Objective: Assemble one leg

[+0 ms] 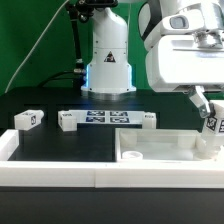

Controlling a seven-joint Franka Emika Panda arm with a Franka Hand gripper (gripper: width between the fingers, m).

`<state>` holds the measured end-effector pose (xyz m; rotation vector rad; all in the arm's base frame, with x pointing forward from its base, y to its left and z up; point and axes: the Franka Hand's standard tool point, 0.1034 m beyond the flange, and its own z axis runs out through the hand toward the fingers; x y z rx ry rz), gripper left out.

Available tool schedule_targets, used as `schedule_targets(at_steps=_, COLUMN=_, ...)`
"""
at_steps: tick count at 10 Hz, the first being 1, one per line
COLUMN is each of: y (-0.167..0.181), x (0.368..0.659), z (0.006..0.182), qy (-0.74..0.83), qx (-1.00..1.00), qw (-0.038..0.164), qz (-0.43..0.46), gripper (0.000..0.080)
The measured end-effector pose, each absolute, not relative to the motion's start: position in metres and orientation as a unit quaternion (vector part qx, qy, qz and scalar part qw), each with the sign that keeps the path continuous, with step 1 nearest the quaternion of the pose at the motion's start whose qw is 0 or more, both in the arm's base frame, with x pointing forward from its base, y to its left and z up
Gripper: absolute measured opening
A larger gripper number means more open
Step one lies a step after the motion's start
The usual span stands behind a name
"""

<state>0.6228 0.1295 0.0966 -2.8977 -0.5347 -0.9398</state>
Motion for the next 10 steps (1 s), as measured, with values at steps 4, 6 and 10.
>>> schedule_targets(at_steps=4, y=0.122, x=0.622, z=0.096, qy=-0.181, qx=-0.936, qw=0.018, qz=-0.302, gripper=0.0291)
schedule_targets(at_steps=6, y=0.121, x=0.618, z=0.092, qy=-0.183, qx=-0.936, qw=0.017, qz=-0.301, gripper=0.0291)
schedule_targets(at_steps=10, y=0.122, x=0.612, z=0.081, qy=-0.183, qx=-0.935, qw=0.019, qz=-0.302, gripper=0.0291)
